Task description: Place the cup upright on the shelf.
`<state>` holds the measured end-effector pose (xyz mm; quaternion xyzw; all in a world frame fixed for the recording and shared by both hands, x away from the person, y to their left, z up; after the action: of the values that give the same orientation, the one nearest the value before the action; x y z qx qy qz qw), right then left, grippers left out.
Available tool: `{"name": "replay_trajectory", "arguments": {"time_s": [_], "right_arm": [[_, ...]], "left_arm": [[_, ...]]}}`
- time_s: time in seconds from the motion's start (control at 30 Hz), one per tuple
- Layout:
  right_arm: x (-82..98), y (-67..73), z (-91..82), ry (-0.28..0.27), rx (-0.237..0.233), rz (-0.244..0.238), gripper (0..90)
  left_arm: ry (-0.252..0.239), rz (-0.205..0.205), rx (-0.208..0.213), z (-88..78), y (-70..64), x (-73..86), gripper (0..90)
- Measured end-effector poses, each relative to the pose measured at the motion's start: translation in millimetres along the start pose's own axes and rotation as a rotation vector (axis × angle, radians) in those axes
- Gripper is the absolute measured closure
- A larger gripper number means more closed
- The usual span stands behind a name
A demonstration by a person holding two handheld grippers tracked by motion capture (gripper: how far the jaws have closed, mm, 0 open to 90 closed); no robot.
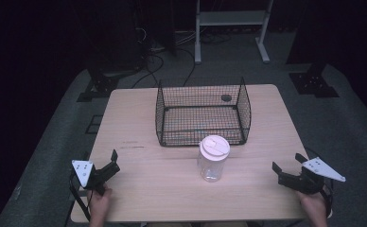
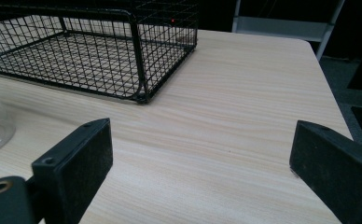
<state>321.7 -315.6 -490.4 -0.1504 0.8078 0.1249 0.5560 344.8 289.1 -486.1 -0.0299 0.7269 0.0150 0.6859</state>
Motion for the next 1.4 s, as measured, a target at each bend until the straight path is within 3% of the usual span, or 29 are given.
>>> {"name": "replay_trajectory", "arguments": {"time_s": [0.4,1.07,1.4], "right_arm": [[-3.8,7.6,0.8,-0.004,-0.019,-0.008,5.2],[-23.8,50.3,1.0,-0.036,-0.125,-0.078,3.1],[-35.2,84.4,1.8,-0.050,-0.202,-0.130,2.8]], "left_arm": [[-0.001,0.000,0.004,-0.6,-0.6,-0.1,0.0],[-0.003,0.003,0.010,-0.6,-1.5,-0.3,0.0],[-0.003,0.003,0.010,-0.9,-1.4,-0.3,0.0]]}}
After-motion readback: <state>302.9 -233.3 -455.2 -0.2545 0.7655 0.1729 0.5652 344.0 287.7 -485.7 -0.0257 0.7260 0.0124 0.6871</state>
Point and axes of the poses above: each handheld gripper's, and its own axes: z roughly forward along the jaws, x roughly out of its underside, y roughly to its left, the point moved 7 cm from there along z, roughly forward along the jaws, and after that the axes turned 4 degrees about -x, right-handed, at the moved point
